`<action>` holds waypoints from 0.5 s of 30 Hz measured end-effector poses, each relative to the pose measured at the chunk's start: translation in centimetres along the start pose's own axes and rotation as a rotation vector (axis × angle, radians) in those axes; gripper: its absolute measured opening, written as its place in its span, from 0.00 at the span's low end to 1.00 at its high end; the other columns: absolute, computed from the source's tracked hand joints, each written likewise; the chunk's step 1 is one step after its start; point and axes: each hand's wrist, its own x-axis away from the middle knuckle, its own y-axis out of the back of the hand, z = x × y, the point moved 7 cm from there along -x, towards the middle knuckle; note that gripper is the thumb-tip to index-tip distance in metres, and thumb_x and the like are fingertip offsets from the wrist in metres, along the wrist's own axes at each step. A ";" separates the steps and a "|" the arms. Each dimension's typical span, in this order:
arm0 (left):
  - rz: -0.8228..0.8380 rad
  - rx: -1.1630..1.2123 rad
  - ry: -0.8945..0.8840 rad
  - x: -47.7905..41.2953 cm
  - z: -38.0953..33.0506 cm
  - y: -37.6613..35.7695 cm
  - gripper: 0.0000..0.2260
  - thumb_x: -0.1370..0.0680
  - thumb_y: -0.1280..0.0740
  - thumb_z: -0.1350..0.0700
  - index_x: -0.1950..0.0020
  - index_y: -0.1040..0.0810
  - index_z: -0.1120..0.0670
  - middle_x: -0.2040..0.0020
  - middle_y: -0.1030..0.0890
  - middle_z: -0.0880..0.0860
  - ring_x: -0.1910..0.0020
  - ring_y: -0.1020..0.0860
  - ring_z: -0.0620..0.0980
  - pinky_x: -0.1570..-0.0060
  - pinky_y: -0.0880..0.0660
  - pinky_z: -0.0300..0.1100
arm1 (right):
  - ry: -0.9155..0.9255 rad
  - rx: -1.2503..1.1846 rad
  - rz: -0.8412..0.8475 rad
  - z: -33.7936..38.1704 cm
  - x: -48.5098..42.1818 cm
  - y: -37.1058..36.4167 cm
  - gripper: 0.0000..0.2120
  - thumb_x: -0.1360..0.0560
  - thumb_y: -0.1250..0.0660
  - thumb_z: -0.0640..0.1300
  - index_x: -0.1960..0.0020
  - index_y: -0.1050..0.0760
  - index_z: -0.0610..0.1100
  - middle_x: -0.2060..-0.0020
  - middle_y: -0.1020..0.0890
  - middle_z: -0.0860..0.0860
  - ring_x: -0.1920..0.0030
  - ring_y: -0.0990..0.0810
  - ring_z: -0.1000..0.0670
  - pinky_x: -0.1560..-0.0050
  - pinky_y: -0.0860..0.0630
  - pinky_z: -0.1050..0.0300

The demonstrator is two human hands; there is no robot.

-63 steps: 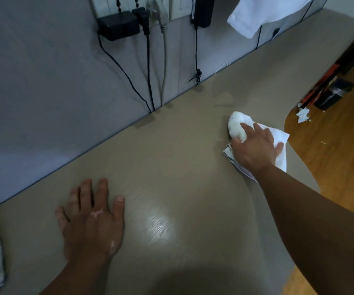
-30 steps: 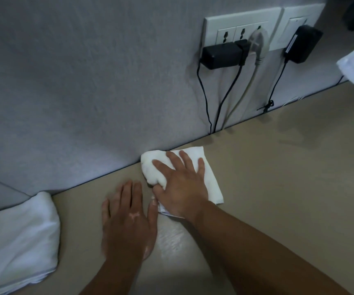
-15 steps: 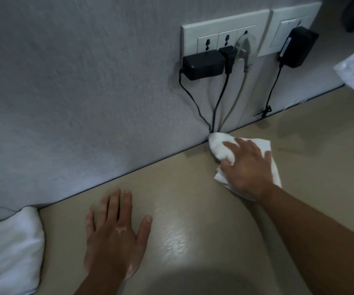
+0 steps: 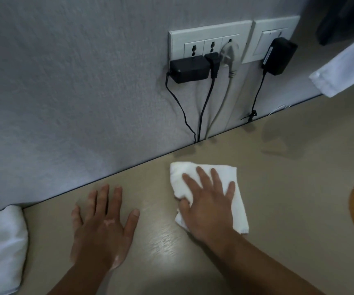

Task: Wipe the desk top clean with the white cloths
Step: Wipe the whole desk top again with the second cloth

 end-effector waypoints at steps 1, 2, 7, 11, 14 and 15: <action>-0.007 0.003 0.004 -0.1 0.0 0.1 0.39 0.25 0.70 0.29 0.16 0.56 0.43 0.15 0.54 0.49 0.16 0.56 0.53 0.20 0.55 0.61 | 0.058 0.011 -0.003 0.2 0.9 -0.1 0.28 0.25 0.46 0.61 0.27 0.28 0.61 0.24 0.28 0.51 0.21 0.35 0.40 0.27 0.42 0.23; -0.006 0.007 0.009 -0.1 0.0 0.2 0.40 0.26 0.71 0.29 0.16 0.56 0.43 0.15 0.54 0.49 0.16 0.57 0.53 0.20 0.55 0.61 | 0.100 0.012 0.015 0.1 1.4 0.0 0.27 0.25 0.46 0.61 0.28 0.28 0.61 0.24 0.28 0.52 0.21 0.35 0.41 0.26 0.42 0.25; 0.044 0.006 0.037 -0.3 0.0 -0.1 0.47 0.35 0.81 0.27 0.17 0.63 0.41 0.15 0.61 0.49 0.17 0.62 0.53 0.20 0.57 0.63 | 0.135 -0.032 0.113 -2.1 -0.6 1.1 0.34 0.27 0.57 0.65 0.22 0.37 0.64 0.19 0.39 0.57 0.18 0.46 0.47 0.21 0.54 0.30; 0.076 0.028 0.061 -0.8 -0.9 0.2 0.37 0.28 0.75 0.30 0.18 0.64 0.38 0.16 0.61 0.50 0.17 0.62 0.55 0.21 0.57 0.65 | 0.050 -0.043 0.095 -5.0 -3.4 2.0 0.37 0.29 0.59 0.67 0.21 0.40 0.65 0.19 0.41 0.57 0.18 0.49 0.49 0.21 0.55 0.32; 0.067 0.038 0.037 -1.9 -2.8 0.5 0.34 0.25 0.74 0.34 0.18 0.62 0.37 0.16 0.63 0.53 0.17 0.61 0.56 0.22 0.55 0.67 | -0.047 -0.086 0.046 -8.0 -6.3 2.8 0.36 0.28 0.57 0.68 0.22 0.39 0.64 0.19 0.40 0.55 0.18 0.47 0.48 0.21 0.54 0.32; 0.062 0.040 0.014 -2.3 -3.8 0.5 0.34 0.25 0.73 0.34 0.18 0.61 0.37 0.16 0.62 0.53 0.17 0.60 0.57 0.22 0.55 0.67 | -0.077 -0.095 0.035 -9.2 -7.3 3.0 0.34 0.26 0.54 0.68 0.22 0.38 0.63 0.19 0.40 0.55 0.18 0.47 0.47 0.21 0.54 0.31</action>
